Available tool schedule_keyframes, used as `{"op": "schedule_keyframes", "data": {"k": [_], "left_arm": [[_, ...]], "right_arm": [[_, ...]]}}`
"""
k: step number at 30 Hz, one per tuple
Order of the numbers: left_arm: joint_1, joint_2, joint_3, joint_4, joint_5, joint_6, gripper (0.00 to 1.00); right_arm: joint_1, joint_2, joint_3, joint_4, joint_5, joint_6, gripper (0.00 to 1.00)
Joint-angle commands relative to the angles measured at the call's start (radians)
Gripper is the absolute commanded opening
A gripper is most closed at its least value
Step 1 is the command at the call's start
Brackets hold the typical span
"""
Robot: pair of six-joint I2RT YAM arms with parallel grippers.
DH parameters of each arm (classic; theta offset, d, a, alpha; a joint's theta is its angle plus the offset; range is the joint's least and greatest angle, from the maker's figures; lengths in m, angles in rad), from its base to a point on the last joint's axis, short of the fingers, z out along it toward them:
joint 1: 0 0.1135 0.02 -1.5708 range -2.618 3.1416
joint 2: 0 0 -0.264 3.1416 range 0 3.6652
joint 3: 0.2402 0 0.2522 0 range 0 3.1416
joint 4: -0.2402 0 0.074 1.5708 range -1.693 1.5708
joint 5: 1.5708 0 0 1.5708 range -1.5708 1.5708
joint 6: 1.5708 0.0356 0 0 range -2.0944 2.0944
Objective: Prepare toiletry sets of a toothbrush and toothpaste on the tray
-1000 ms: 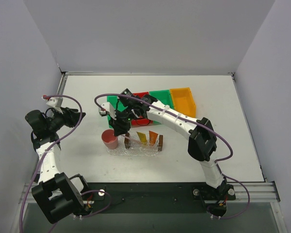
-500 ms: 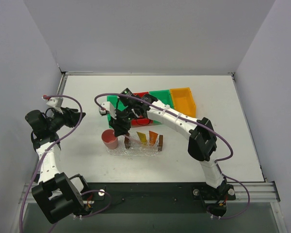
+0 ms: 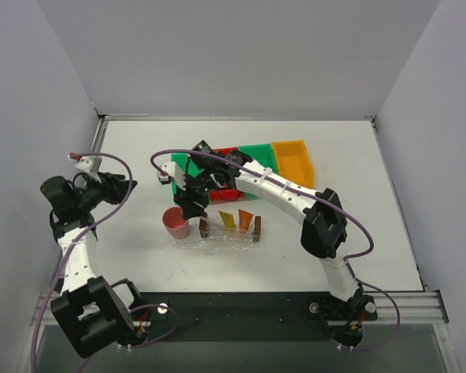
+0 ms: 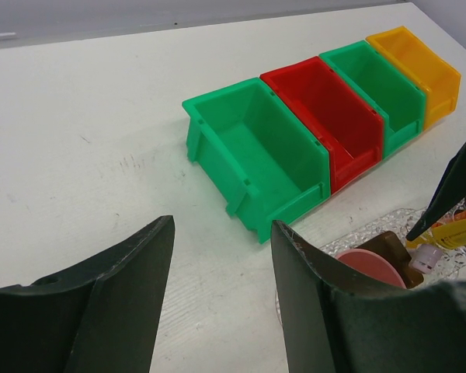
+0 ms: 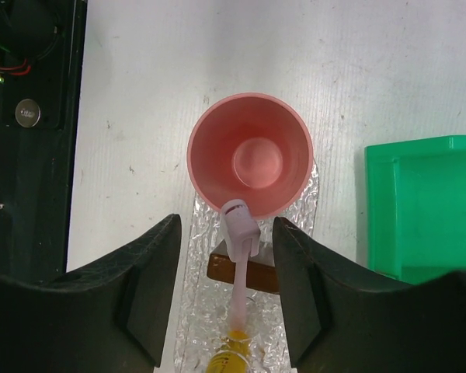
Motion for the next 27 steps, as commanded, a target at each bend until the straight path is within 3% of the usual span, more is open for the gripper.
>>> {"op": "schedule_keyframes", "data": {"k": [1,6,11,21,27], "left_arm": [[-0.004,-0.014,0.039,0.002,0.023,0.021,0.63],[-0.003,-0.012,0.039,0.003,0.019,0.021,0.63],[-0.001,-0.011,0.035,0.028,0.023,0.003,0.63],[0.001,-0.008,0.034,0.057,0.024,-0.004,0.63],[0.001,-0.029,0.026,0.054,0.024,-0.005,0.63]], "right_arm": [[0.009,-0.008,0.041,-0.015,0.001,0.001,0.48],[0.008,-0.031,0.045,-0.015,0.03,0.002,0.5],[0.0,-0.063,0.041,-0.019,0.05,0.005,0.65],[-0.026,-0.115,0.045,-0.021,0.066,0.042,0.67],[-0.075,-0.229,-0.011,-0.035,0.098,0.056,0.68]]}}
